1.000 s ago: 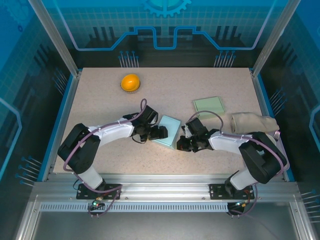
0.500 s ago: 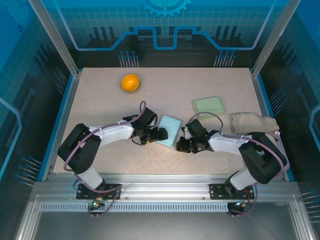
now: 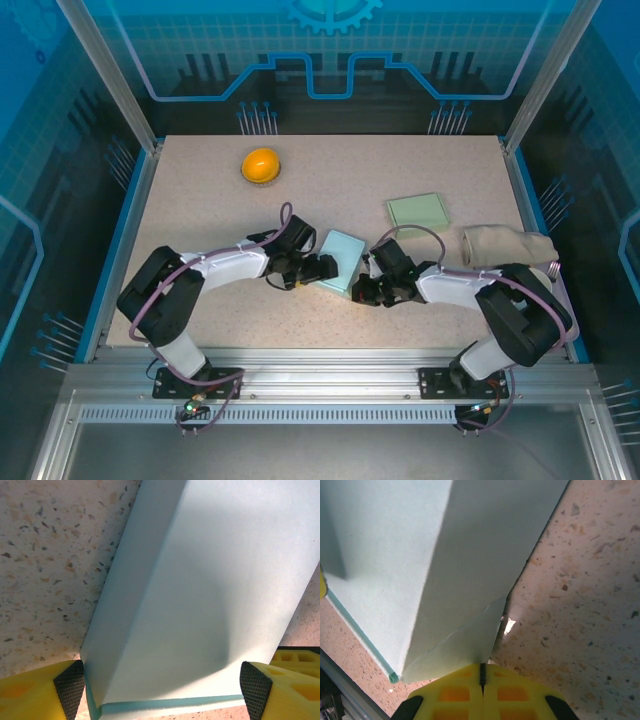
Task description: Fold the paper box
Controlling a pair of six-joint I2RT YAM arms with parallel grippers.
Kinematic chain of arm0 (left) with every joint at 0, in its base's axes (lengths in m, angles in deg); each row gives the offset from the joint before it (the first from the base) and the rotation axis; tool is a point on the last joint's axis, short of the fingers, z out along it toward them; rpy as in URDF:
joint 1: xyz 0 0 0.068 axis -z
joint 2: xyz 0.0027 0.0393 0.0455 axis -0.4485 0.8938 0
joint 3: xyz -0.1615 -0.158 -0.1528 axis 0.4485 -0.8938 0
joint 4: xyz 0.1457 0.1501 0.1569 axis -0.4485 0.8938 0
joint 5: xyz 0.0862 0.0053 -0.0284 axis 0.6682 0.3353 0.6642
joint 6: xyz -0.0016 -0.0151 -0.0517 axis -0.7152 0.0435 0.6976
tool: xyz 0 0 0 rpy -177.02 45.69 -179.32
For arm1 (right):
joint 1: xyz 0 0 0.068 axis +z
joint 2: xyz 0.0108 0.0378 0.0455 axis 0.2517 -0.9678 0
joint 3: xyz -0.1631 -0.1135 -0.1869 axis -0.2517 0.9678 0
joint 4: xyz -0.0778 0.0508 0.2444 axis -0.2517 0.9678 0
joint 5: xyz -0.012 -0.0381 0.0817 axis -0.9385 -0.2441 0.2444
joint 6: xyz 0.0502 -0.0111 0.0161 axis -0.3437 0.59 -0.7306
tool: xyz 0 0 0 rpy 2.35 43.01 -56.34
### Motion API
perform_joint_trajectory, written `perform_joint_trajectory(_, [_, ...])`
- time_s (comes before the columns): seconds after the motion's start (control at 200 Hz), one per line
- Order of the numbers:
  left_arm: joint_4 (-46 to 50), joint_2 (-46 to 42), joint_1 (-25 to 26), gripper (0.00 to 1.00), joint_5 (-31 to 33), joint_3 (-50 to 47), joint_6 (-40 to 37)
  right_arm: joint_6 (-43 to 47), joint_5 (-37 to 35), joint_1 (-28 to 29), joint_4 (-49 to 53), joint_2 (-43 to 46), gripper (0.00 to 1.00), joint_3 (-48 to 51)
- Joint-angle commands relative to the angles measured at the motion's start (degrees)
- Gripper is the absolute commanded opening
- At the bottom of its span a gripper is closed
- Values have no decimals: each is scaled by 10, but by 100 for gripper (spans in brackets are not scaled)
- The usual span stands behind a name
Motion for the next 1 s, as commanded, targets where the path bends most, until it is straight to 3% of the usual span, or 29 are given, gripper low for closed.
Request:
perform_joint_trajectory(0.0, [-35, 11, 22, 84, -47, -7, 26, -15, 11, 12, -43, -12, 3, 11])
perform_joint_trajectory(0.285, [-73, 21, 73, 84, -67, -27, 73, -42, 15, 7, -130, 23, 3, 33])
perform_joint_trajectory(0.595, [-97, 28, 129, 84, -72, -15, 111, -29, 11, 4, -153, 66, 3, 36])
perform_joint_trajectory(0.795, [-33, 10, 115, 83, -25, -2, 95, -12, -16, 2, -66, 77, 4, 28])
perform_joint_trajectory(0.99, [26, -53, 50, 83, -7, 7, 56, -8, -26, -9, -30, 98, 4, 51])
